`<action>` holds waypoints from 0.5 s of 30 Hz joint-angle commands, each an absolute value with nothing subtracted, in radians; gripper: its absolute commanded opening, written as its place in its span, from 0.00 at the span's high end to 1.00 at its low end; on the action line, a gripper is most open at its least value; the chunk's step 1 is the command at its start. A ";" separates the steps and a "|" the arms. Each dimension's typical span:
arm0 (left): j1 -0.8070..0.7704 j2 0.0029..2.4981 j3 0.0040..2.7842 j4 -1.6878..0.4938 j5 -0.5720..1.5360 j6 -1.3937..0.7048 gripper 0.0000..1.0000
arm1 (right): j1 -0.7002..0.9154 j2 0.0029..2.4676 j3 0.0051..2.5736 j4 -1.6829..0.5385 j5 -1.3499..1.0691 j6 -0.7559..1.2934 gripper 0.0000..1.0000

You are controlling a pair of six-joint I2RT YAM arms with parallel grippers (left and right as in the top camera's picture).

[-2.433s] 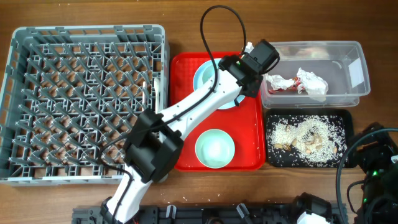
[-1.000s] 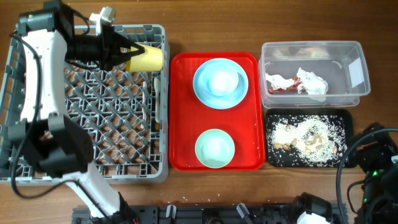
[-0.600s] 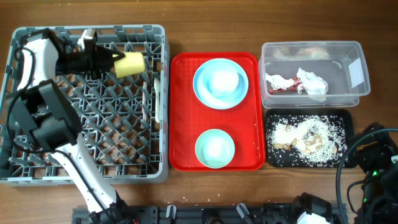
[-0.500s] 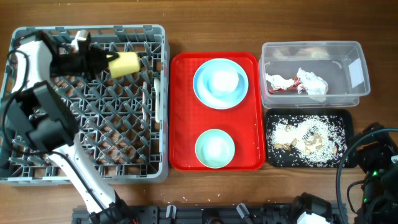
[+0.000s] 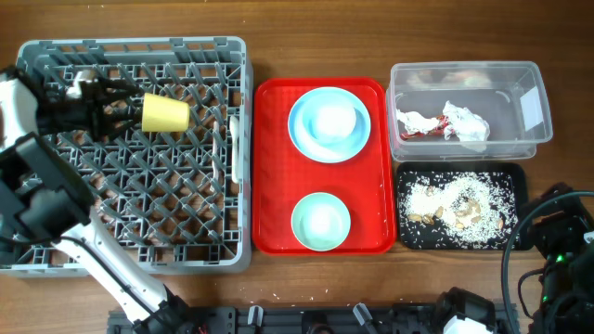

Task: Sort waste into correct bins and load items into the dishwasher rack
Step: 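Carry the yellow cup with the left gripper into the grey rack and release, then reach the left gripper to the green bowl on the red tray and grasp it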

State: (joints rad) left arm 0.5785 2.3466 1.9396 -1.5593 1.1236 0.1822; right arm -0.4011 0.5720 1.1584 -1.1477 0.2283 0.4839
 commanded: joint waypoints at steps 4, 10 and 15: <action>0.662 2.100 1.942 -1.534 1.038 0.072 0.12 | -0.402 0.567 1.163 -1.146 0.224 0.471 0.00; 0.545 1.915 1.941 -1.523 0.923 0.064 0.72 | -0.402 0.567 1.163 -1.146 0.224 0.472 0.00; 0.297 1.928 1.895 -1.408 0.443 -0.171 0.96 | -0.402 0.567 1.163 -1.146 0.224 0.471 0.00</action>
State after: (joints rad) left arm 0.3904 1.9141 1.9339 -1.4464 0.7311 -0.0254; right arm -0.4011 0.5720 1.1584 -1.1473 0.2283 0.4839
